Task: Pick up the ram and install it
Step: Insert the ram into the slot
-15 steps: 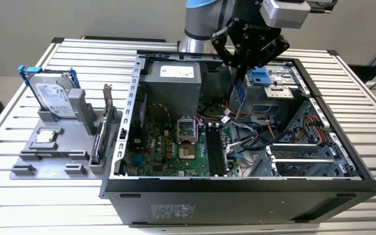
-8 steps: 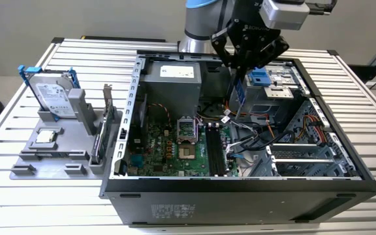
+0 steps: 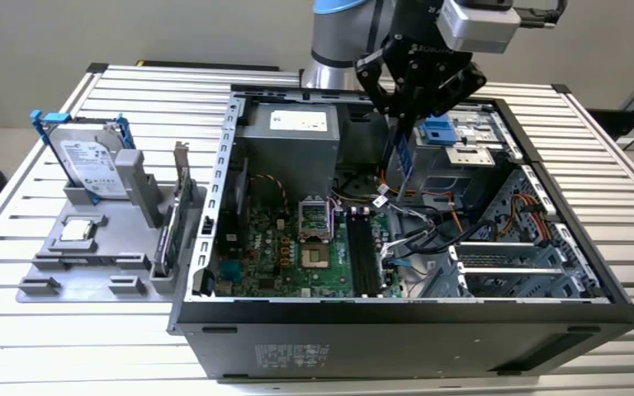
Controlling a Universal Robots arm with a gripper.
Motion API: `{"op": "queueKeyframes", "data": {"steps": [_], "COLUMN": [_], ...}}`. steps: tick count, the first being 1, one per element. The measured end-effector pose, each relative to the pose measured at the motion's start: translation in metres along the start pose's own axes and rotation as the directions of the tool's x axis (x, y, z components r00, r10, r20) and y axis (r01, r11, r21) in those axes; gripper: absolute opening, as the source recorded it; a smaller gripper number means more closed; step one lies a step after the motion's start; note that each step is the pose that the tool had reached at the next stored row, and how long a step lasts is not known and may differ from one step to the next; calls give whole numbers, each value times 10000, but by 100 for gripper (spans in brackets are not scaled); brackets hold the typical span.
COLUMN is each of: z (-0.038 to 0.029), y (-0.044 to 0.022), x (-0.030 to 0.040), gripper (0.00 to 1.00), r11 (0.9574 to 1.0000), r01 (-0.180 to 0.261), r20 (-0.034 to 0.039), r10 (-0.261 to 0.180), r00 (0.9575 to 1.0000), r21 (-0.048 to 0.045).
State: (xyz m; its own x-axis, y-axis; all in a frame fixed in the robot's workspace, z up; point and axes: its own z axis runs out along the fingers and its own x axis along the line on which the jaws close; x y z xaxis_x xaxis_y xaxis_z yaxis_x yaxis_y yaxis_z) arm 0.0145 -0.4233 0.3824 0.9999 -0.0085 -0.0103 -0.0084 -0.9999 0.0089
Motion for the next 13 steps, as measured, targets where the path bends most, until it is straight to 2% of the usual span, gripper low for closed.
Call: {"op": "queueKeyframes", "data": {"steps": [13], "z": [31], "y": [0], "x": [0], "gripper": [0], "r11": [10000], "r01": [0], "r20": [0], "r10": [0], "r00": [10000], "r21": [0]}}
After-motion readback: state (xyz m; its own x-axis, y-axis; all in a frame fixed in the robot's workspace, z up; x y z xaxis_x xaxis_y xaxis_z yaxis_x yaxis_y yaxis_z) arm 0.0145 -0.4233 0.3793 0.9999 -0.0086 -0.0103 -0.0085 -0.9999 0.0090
